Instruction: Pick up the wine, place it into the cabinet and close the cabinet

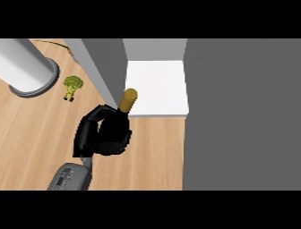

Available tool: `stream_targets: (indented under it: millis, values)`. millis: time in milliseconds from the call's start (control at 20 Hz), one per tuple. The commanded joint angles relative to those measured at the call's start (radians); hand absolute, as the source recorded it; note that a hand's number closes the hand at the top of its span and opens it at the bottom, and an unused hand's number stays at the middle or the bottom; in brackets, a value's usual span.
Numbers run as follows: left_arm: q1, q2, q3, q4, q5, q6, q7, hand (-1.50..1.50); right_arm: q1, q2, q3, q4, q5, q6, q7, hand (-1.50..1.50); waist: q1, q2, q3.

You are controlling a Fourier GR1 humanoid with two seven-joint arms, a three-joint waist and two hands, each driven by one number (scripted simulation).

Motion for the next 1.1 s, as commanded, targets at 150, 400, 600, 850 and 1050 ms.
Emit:
stream_targets:
  millis: [150, 400, 600, 850, 1050]
  values:
    - [-0.135, 0.000, -0.078, 0.040, -0.104, 0.093, 0.140, 1.50, 0.060, -0.004, -0.006, -0.154, -0.042, -0.008, 0.055, -1.50, -0.003, 0.000, 0.000]
    - [-0.222, -0.004, -0.177, 0.090, -0.074, 0.224, 0.210, 1.50, 0.027, -0.039, -0.103, -0.097, -0.125, 0.022, 0.031, -1.50, -0.009, 0.002, 0.000]
    - [-0.258, -0.003, -0.204, 0.115, -0.028, 0.276, 0.205, 1.50, 0.091, -0.012, -0.024, -0.161, -0.055, 0.028, 0.032, -1.50, -0.027, 0.002, -0.001]
    - [-0.303, -0.002, -0.251, 0.144, 0.035, 0.336, 0.245, 1.50, 0.024, -0.030, -0.058, -0.126, -0.106, 0.008, 0.053, -1.50, -0.033, 0.006, -0.002]
    - [-0.349, -0.002, -0.265, 0.179, 0.019, 0.386, 0.299, 1.50, 0.031, -0.027, -0.033, -0.092, -0.080, 0.028, 0.030, -1.50, -0.045, 0.007, -0.001]
